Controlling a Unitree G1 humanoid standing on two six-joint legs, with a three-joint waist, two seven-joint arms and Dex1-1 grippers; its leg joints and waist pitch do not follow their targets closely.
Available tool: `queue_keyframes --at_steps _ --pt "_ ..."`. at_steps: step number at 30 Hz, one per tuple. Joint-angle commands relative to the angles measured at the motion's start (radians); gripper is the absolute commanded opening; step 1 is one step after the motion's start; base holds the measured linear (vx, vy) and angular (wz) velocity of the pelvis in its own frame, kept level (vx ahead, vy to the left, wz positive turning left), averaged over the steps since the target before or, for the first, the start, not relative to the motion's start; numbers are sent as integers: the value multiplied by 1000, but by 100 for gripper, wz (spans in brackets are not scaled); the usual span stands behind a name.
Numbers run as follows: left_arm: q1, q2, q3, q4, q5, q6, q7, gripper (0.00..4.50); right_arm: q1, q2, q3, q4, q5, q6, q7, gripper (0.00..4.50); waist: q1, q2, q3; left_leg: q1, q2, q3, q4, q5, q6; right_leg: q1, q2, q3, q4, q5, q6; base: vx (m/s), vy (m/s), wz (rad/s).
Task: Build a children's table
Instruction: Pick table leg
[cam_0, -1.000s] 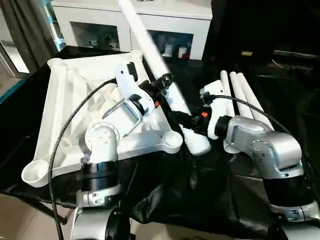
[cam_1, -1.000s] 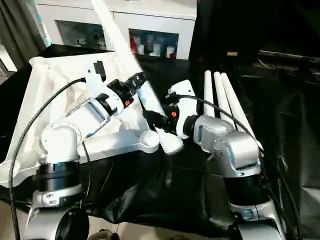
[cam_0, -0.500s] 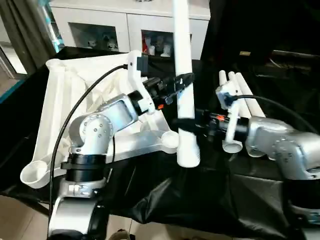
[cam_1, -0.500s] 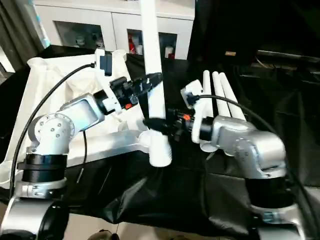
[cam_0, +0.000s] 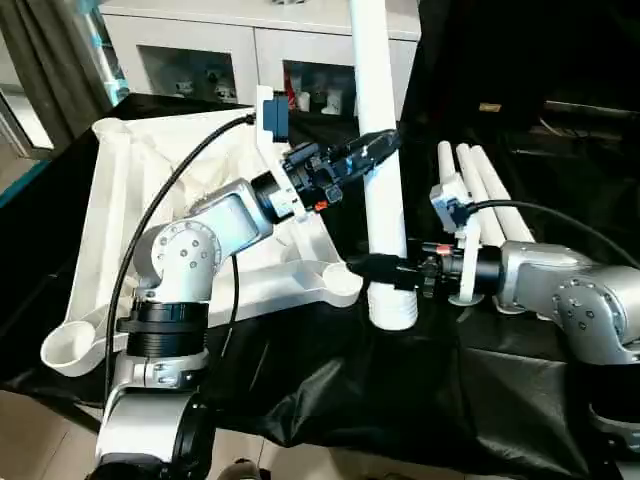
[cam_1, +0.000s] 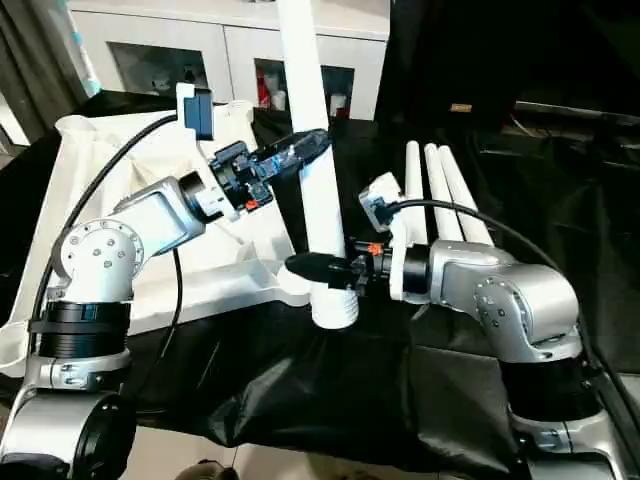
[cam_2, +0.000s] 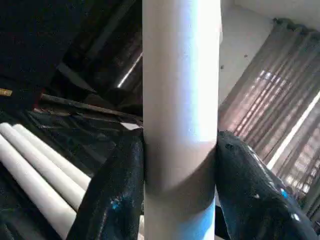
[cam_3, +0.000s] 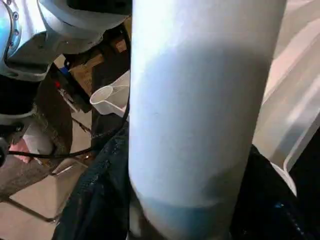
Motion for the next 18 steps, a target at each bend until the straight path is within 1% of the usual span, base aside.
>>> queue_keyframes --at_steps 1,2,3,5,6,7,8,9,10,11,13,16,17,18 --pt "-29 -11 10 3 7 -8 49 215 -17 9 -5 14 -22 -6 -40 194 2 -19 -95 14 21 -1 -57 -105 9 61 -56 28 -71 -147 -206 0 0 0" --pt "-28 -19 11 3 19 -1 86 215 -24 23 -6 23 -35 -15 -67 194 1 -17 -95 14 22 -1 -57 -102 8 59 -56 28 -70 -141 -209 0 0 0" --pt "-23 -22 5 -5 25 6 100 250 -29 32 -7 31 -46 -23 -86 194 0 -17 -95 14 21 -1 -56 -102 8 59 -56 27 -71 -142 -211 0 0 0" --pt "-17 -25 -4 -16 42 1 117 252 -32 40 -9 38 -53 -31 -99 193 0 -18 -94 15 21 -1 -57 -105 3 59 -56 27 -72 -153 -205 0 0 0" --pt "-14 -32 -9 -21 64 -6 150 252 -36 47 -11 44 -57 -36 -110 193 1 -15 -94 15 21 -1 -57 -107 1 59 -56 27 -73 -160 -201 0 0 0" --pt "-13 -49 -9 -21 95 -24 207 255 -40 55 -12 51 -63 -45 -123 193 0 -17 -94 15 21 -2 -57 -112 -2 59 -56 28 -73 -165 -197 0 0 0" --pt "-13 -76 1 -15 123 -33 289 263 -46 66 -11 60 -72 -56 -139 193 -1 -16 -93 13 21 -2 -57 -113 -5 60 -55 28 -74 -168 -190 0 0 0" --pt "-13 -79 2 -15 126 -35 298 280 -47 67 -11 61 -73 -57 -141 193 -2 -17 -94 14 22 -1 -57 -112 -5 61 -56 29 -75 -162 -192 0 0 0" --pt "-9 -114 8 -12 161 -58 394 294 -57 82 -8 73 -86 -71 -162 193 -2 -18 -95 14 23 -1 -56 -112 -2 60 -55 29 -75 -154 -193 0 0 0" --pt "-7 -130 12 -10 171 -66 434 294 -62 89 -6 78 -91 -74 -170 193 -1 -20 -95 12 21 -1 -56 -110 1 62 -55 28 -76 -151 -192 0 0 0" --pt "-5 -156 22 -4 181 -79 486 294 -67 99 -2 84 -99 -79 -180 193 1 -22 -96 10 19 -2 -55 -90 12 64 -55 28 -74 -131 -187 0 0 0" --pt "-5 -185 39 8 179 -91 524 294 -73 106 9 91 -110 -86 -191 193 1 -23 -96 10 18 -1 -54 -92 14 64 -55 27 -76 -142 -186 0 0 0" --pt "-4 -195 43 8 172 -90 528 294 -75 107 16 93 -114 -91 -192 193 0 -21 -96 9 19 -2 -55 -94 13 62 -55 27 -76 -149 -185 0 0 0" --pt "-4 -203 44 7 168 -90 527 276 -76 107 21 95 -118 -94 -192 193 0 -22 -95 11 18 -1 -54 -98 14 62 -54 27 -78 -154 -184 0 0 0"
